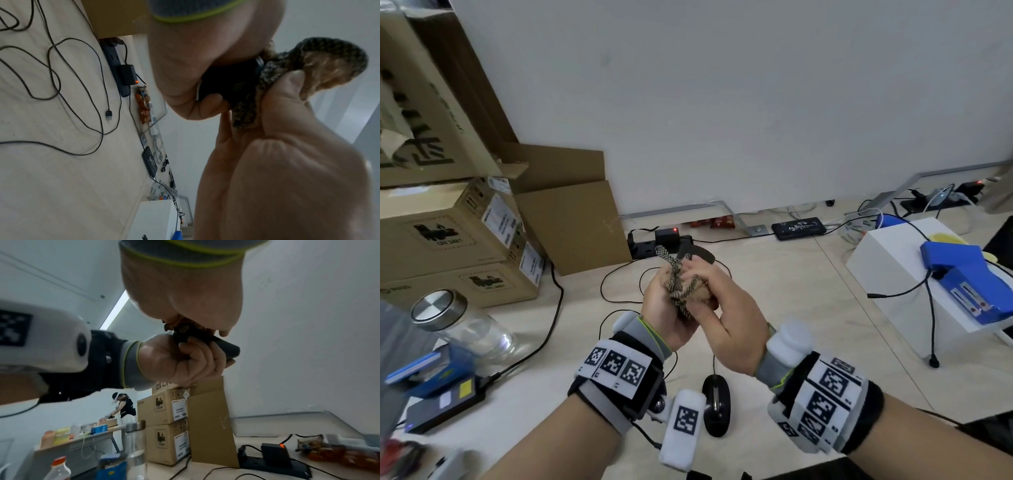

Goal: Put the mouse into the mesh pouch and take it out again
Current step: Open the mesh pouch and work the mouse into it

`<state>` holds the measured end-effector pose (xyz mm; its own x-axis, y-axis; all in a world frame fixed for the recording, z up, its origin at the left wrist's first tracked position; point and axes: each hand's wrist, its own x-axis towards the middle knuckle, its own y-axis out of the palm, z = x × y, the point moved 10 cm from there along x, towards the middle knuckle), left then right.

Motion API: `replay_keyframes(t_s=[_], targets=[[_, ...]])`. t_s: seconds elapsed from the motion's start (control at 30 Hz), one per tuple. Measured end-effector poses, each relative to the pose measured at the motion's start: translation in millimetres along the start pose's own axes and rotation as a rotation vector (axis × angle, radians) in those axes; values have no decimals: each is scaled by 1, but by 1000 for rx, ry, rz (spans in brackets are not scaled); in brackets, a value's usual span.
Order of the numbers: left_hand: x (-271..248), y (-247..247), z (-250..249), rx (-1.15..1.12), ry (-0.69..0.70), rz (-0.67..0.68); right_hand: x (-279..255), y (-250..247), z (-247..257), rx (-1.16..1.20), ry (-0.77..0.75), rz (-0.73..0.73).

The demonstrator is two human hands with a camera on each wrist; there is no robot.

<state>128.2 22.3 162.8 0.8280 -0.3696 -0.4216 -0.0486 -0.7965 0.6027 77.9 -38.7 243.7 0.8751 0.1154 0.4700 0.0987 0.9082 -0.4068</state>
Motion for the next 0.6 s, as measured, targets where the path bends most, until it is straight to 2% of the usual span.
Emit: replay_keyframes(t_s=[0.1, 0.2, 0.33, 0.5, 0.6], targets=[[1, -2, 2, 106, -16, 0, 4, -9, -13, 14, 21, -17], [-3, 0, 1, 232, -18, 3, 13, -28, -41, 48, 155, -127], [-6, 2, -3, 182, -15, 9, 13, -39, -68, 186, 307, -236], [-2, -9, -3, 184, -21, 3, 14, -58, -62, 249, 276, -400], [-2, -6, 1, 248, -30, -12, 21, -58, -44, 188, 208, -356]])
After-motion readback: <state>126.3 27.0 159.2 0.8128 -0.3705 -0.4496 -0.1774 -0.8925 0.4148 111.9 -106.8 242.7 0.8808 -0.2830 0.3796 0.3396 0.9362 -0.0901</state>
